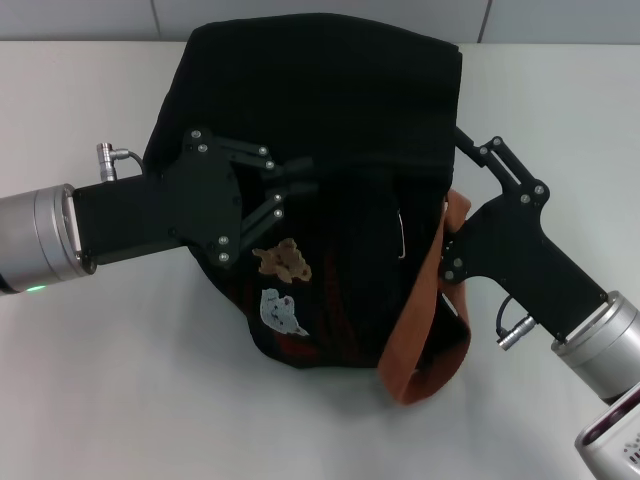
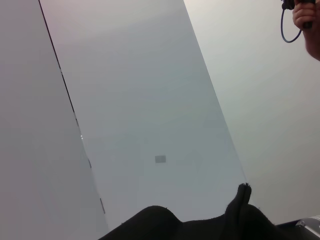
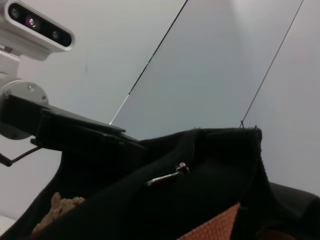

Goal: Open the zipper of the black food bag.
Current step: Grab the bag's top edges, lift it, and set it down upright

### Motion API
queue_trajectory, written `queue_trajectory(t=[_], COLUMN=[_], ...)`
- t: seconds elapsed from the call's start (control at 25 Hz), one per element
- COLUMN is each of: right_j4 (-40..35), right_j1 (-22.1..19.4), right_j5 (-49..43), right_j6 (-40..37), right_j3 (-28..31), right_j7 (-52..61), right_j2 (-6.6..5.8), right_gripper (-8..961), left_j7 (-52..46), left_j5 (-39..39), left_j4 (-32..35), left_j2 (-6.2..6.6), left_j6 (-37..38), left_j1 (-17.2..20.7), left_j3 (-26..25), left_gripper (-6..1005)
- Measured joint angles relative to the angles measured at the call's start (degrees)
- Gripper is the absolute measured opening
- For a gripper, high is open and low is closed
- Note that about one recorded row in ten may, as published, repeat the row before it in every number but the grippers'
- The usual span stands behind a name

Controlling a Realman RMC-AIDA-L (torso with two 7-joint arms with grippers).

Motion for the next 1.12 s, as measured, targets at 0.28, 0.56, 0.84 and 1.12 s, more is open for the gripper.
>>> queue_trajectory(t=[0.28,0.56,0.84,1.12], right_j4=[0.4,0.7,2.2,4.6], right_j1=[0.1,-0.4,-1.4,-1.4], right_j5=[0.0,-0.1,-0.1,-0.3], right_j6=[0.1,1.3,3.0,3.2], right_j3=[2.5,2.5,2.4,2.5], right_j7=[-0.2,-5.5,-13.8,-26.9], right_j2=[-0.01,-0.01,-0.01,-0.01], right_gripper=[786,787,787,787], left_j7=[0.0,0.8,0.9,0.9], left_j5=[0.2,0.1,0.1,0.1], left_j4=[-0.1,-1.0,-1.0,-2.1], left_j2=[-0.01,-0.01,-0.01,0.00], left_j6=[0.0,0.0,0.0,-0.1], left_j1=[0.0,0.0,-0.2,-1.4], left_j3=[0.0,0.0,0.0,0.0], left_gripper=[86,86,87,87])
